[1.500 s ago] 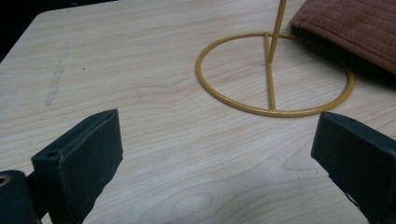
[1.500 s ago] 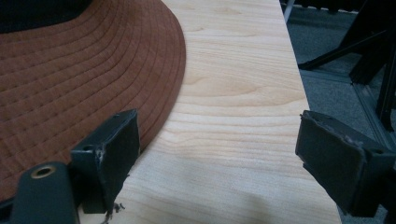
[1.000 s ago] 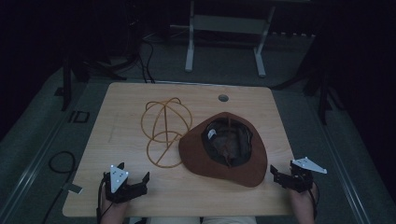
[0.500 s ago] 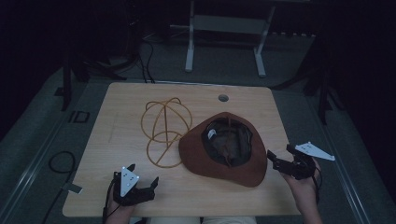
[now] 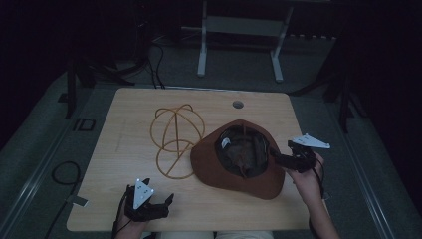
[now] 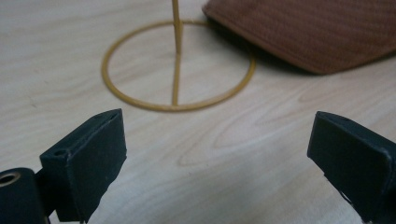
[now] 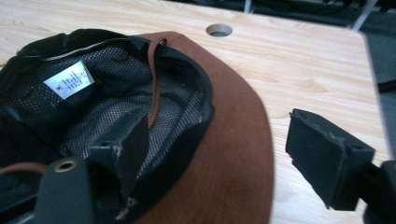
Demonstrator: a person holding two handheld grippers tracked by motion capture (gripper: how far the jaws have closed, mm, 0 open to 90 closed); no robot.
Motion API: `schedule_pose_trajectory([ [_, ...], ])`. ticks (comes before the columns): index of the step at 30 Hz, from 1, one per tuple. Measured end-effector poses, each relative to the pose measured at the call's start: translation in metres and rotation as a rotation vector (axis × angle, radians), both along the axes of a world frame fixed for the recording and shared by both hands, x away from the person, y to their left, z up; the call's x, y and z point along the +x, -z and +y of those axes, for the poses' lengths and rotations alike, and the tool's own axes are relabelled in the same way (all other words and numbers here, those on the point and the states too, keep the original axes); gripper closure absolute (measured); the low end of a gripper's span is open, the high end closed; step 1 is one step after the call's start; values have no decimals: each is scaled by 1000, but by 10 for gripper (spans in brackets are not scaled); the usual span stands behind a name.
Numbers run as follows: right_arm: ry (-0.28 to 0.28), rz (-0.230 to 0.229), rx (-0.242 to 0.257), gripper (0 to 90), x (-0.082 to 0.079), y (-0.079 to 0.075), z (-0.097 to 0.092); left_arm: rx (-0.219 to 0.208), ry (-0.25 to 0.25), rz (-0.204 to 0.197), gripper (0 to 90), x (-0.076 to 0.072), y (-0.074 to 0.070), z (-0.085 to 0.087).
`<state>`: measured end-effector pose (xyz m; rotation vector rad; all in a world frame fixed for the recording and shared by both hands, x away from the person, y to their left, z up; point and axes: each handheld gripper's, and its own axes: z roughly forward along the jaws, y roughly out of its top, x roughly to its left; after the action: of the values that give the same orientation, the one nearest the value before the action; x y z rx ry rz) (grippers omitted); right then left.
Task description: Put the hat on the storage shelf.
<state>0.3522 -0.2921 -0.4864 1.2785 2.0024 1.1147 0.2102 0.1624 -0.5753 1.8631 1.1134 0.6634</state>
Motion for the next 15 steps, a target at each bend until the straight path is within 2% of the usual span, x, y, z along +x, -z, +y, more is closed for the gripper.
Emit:
schedule_pose_trajectory([
  [5, 3, 67, -26, 230, 23, 7, 10, 6, -7, 19, 51, 2, 2, -1],
  [11, 18, 115, -79, 232, 49, 15, 25, 12, -3, 22, 51, 2, 2, -1],
  [13, 18, 134, -80, 233, 57, 17, 28, 21, -3, 21, 51, 2, 2, -1],
  [15, 31, 145, -110, 233, 65, 21, 34, 24, 3, 23, 51, 2, 2, -2],
])
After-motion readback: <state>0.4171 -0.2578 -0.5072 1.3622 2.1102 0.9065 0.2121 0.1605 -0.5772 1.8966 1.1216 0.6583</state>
